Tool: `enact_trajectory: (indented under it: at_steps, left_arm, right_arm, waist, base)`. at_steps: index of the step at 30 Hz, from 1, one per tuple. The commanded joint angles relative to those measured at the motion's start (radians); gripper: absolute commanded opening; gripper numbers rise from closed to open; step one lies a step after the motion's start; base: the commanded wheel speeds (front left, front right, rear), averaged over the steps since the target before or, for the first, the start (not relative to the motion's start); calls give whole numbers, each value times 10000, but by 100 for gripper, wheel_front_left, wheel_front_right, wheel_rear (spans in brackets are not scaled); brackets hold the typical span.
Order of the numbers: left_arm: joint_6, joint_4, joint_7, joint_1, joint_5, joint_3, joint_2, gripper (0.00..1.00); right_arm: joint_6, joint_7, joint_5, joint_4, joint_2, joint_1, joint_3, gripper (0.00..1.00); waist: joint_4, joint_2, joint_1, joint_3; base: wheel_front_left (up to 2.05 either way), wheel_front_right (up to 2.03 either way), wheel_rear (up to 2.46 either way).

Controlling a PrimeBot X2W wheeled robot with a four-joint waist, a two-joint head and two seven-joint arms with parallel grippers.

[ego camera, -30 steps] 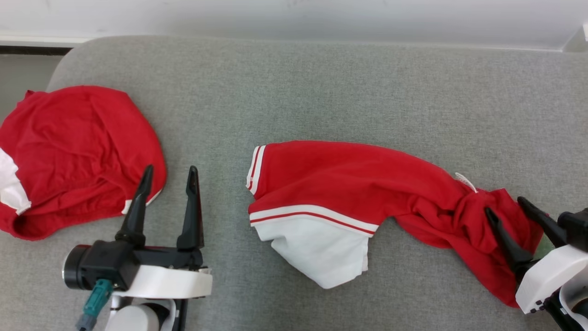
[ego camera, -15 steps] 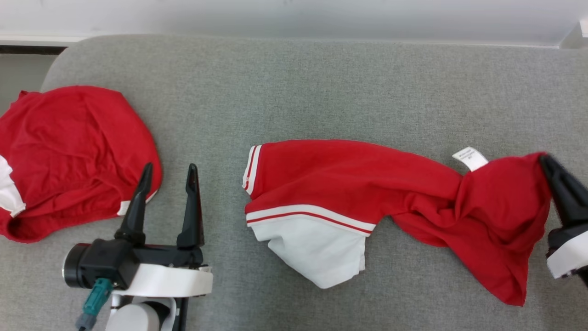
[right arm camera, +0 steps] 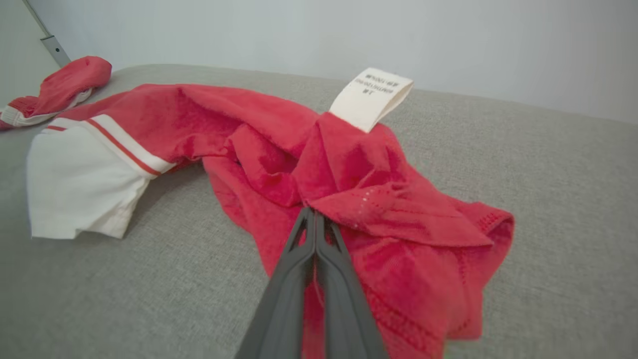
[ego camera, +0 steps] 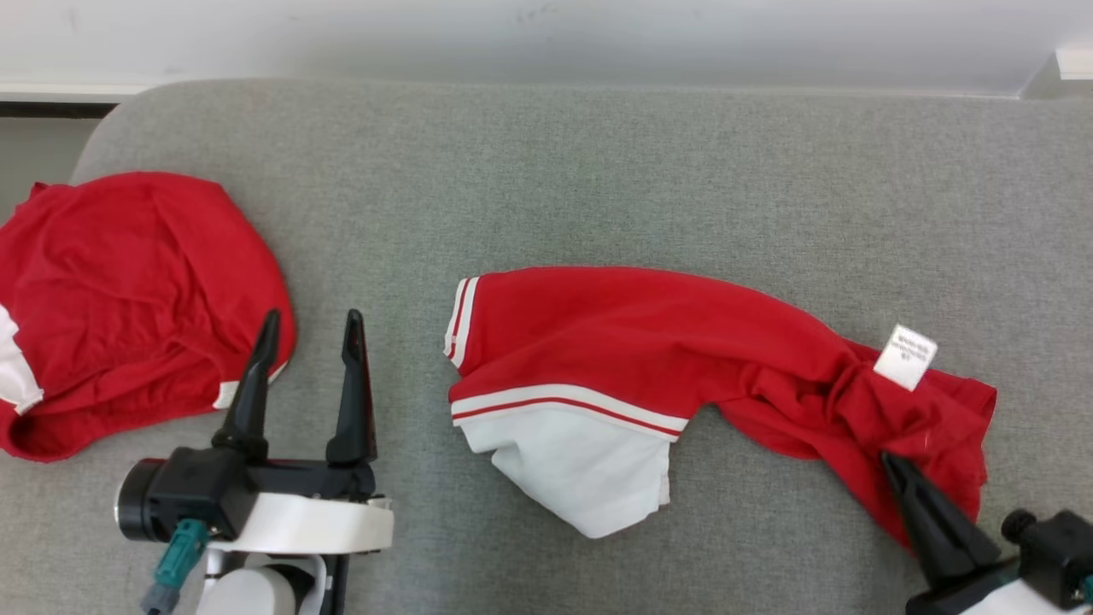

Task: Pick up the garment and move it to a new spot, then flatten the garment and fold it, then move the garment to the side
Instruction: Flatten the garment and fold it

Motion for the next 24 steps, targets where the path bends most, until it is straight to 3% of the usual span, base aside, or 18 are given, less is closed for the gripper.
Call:
enact_trajectory:
  at_steps: [1, 2, 3, 4, 16, 24]
  left_arm:
    - [-14, 58, -1, 22, 113, 31, 25, 100]
    - [-27, 71, -1, 19, 118, 26, 38, 100]
    - [-38, 86, -1, 21, 124, 28, 54, 100]
    - [-47, 93, -1, 32, 131, 32, 67, 100]
    - [64, 81, -1, 244, 157, 181, 246, 100]
    - [136, 15, 19, 308, 257, 113, 352, 100]
  right_arm:
    - [-26, -56, 106, -3, 120, 220, -44, 0]
    - [-28, -130, 146, -46, 228, 344, -104, 0]
    - [-26, -149, 184, -103, 321, 471, -121, 37]
    - [-26, -289, 224, -243, 434, 553, -166, 100]
    - [-28, -647, -60, -2354, 1177, 705, -1419, 100]
    - [-26, -239, 61, -1928, 1197, 261, -3394, 100]
  waist:
    - [-26, -1, 0, -34]
    - [-38, -1, 0, -48]
    - [-54, -1, 0, -70]
    - [-67, -1, 0, -94]
    - [-242, -1, 0, -266]
    - [-168, -1, 0, -324]
  base:
    - [0, 0, 0]
    - [0, 0, 0]
    - [0, 0, 0]
    - [0, 0, 0]
    - [0, 0, 0]
    - [0, 0, 0]
